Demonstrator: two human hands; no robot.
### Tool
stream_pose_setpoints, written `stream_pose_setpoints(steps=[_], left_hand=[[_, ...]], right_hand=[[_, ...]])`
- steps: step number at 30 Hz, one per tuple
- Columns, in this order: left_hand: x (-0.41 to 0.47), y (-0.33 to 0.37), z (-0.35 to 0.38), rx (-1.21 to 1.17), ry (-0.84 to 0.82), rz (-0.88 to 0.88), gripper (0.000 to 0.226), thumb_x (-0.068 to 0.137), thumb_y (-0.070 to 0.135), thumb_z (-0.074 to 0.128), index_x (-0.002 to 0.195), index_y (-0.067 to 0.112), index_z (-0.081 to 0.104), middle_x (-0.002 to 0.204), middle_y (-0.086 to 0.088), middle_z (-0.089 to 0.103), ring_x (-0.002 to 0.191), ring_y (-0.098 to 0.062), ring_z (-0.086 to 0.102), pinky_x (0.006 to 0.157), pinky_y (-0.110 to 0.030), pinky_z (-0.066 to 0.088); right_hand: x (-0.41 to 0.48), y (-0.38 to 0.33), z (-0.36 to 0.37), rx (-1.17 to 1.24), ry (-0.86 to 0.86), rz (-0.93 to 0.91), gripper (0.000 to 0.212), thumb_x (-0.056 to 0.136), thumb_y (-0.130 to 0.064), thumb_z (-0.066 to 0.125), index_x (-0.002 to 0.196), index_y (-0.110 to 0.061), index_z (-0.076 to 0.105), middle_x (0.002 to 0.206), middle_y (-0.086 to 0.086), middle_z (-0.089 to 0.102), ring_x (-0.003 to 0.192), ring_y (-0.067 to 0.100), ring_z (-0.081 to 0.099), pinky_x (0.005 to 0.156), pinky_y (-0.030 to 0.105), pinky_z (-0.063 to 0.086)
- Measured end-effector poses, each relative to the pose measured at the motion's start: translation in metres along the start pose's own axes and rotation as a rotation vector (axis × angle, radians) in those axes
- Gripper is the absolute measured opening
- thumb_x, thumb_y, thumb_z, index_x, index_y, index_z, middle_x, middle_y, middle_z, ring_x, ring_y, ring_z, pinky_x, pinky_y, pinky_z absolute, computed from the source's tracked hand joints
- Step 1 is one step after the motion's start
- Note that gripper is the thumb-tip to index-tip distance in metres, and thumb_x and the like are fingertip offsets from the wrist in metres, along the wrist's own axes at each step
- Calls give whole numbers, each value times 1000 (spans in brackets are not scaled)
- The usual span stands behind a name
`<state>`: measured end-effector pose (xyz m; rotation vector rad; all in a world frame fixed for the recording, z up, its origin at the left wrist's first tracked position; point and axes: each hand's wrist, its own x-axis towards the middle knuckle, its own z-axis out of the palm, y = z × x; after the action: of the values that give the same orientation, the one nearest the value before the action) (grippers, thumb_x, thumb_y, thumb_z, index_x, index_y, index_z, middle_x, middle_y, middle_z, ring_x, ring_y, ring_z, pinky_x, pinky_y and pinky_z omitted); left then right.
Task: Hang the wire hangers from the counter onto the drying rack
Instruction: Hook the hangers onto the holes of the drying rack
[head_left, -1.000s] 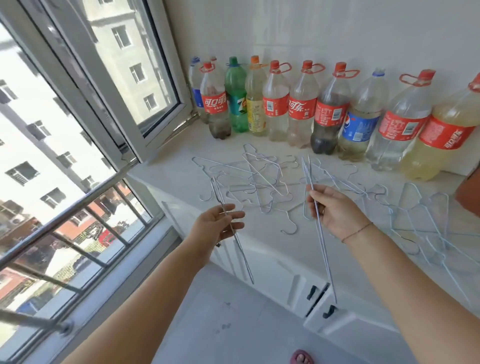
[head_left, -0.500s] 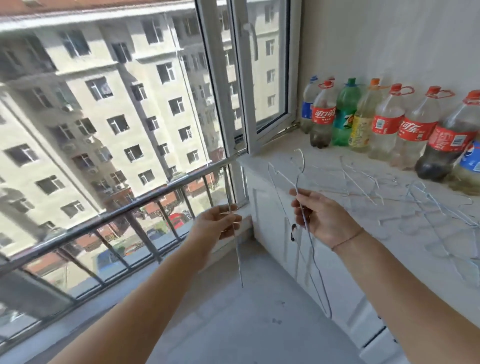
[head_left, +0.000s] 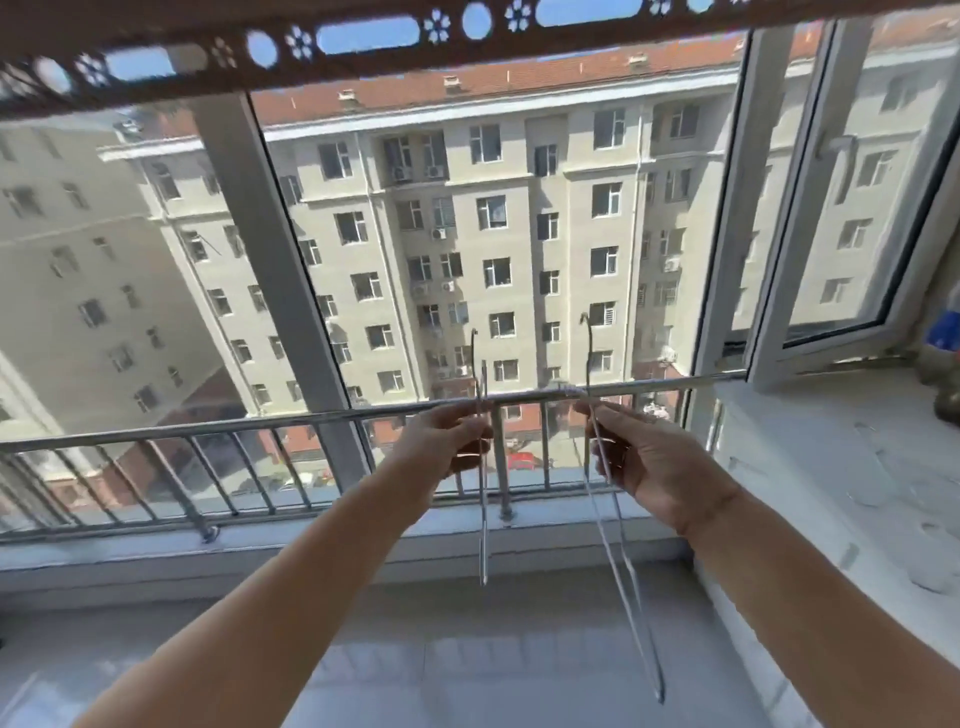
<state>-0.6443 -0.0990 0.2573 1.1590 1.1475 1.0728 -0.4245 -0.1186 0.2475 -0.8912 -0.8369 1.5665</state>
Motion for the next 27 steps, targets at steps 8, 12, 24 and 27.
stream_pose_setpoints(steps=[8, 12, 24, 27], left_hand=[[-87, 31, -101, -53, 234, 40, 17, 89, 7, 58, 101, 11, 70, 76, -3, 68, 69, -14, 61, 68, -26, 51], [-122, 47, -156, -73, 331, 87, 17, 89, 6, 58, 98, 13, 70, 72, -2, 69, 66, -12, 61, 64, -25, 50], [-193, 108, -365, 10, 495, 193, 21, 90, 7, 57, 107, 9, 68, 84, -5, 68, 75, -15, 59, 70, -27, 48], [-204, 123, -418, 43, 520, 212, 21, 90, 7, 56, 106, 11, 69, 81, -4, 68, 72, -14, 58, 66, -25, 47]], right_hand=[[2, 19, 118, -82, -216, 29, 22, 83, -5, 59, 103, -6, 67, 74, 5, 58, 64, 13, 48, 48, 17, 45], [1, 31, 188, -129, -311, 14, 22, 85, -3, 57, 105, -6, 66, 69, 2, 56, 55, 7, 50, 44, 15, 43], [13, 86, 415, -126, -520, -30, 22, 80, -4, 61, 98, -10, 70, 68, 0, 62, 57, 9, 51, 46, 15, 45], [18, 105, 470, -103, -515, -43, 20, 83, -1, 58, 98, -9, 69, 69, 2, 61, 52, 7, 54, 45, 15, 45]])
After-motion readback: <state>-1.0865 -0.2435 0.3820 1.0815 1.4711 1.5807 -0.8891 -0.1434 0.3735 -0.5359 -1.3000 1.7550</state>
